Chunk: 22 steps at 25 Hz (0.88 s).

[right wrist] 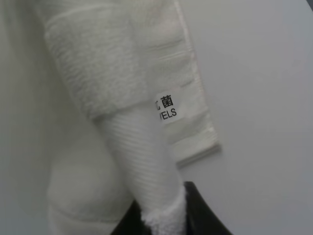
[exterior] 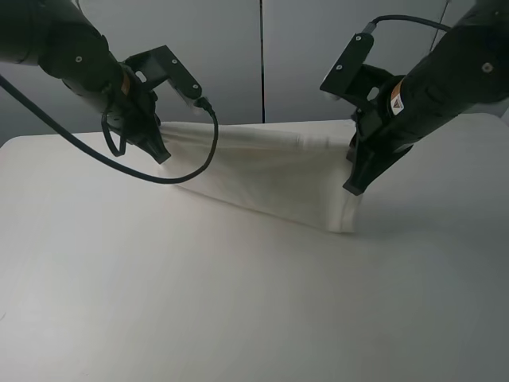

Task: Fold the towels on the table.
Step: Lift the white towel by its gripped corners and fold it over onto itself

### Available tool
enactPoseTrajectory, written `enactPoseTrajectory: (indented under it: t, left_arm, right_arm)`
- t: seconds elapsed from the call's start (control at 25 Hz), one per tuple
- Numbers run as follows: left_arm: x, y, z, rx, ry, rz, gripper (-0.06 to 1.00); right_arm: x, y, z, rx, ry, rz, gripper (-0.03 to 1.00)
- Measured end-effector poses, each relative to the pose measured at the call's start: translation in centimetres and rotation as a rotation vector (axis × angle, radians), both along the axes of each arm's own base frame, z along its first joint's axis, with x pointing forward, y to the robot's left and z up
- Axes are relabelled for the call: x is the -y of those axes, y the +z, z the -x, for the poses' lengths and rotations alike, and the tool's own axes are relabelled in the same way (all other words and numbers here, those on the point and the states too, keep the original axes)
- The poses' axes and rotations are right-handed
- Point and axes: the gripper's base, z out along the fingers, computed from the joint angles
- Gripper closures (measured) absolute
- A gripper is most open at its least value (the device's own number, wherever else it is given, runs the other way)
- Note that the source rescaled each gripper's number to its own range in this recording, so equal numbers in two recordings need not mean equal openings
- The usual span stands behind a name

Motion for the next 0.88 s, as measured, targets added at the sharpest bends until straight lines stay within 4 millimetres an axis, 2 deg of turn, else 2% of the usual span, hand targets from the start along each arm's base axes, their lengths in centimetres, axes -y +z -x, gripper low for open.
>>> enactPoseTrajectory:
  t: [0.32, 0.4, 0.44, 0.48, 0.56, 0.64, 0.68, 0.76, 0.88]
  left_arm:
    - [0.2, -1.6, -1.5, 0.015, -0.012, 0.060, 0.94]
    - [0.3, -2.2, -1.7, 0.010, -0.019, 0.054, 0.87]
    - [0.3, -2.3, -1.8, 0.009, -0.017, 0.052, 0.79]
    - [0.3, -2.4, -1.8, 0.010, -0.017, 0.049, 0.69]
    - [0.0, -2.5, -2.1, 0.018, 0.002, 0.041, 0.42]
    - [-0.5, -2.4, -2.5, 0.036, 0.041, 0.037, 0.12]
    - [-0.6, -2.3, -2.6, 0.048, 0.060, 0.036, 0.03]
    - [-0.7, -2.2, -2.7, 0.068, 0.080, 0.036, -0.03]
    - [-0.8, -2.1, -2.9, 0.085, 0.085, 0.027, -0.04]
  right_arm:
    - [-0.3, -2.6, -1.4, 0.010, -0.052, 0.022, 0.97]
    - [-0.3, -2.9, -1.6, 0.008, -0.071, 0.024, 0.97]
    - [-0.3, -2.9, -1.6, 0.013, -0.078, 0.020, 0.96]
    - [-0.3, -3.0, -1.7, 0.012, -0.091, 0.013, 0.91]
    - [-0.1, -3.0, -1.7, 0.013, -0.118, 0.008, 0.67]
    - [0.1, -3.0, -1.8, 0.016, -0.161, -0.010, 0.22]
    - [0.1, -2.9, -1.9, 0.021, -0.185, -0.020, 0.07]
    - [0.2, -2.9, -2.0, 0.034, -0.216, -0.028, -0.01]
    - [0.5, -2.8, -2.0, 0.042, -0.255, -0.014, -0.03]
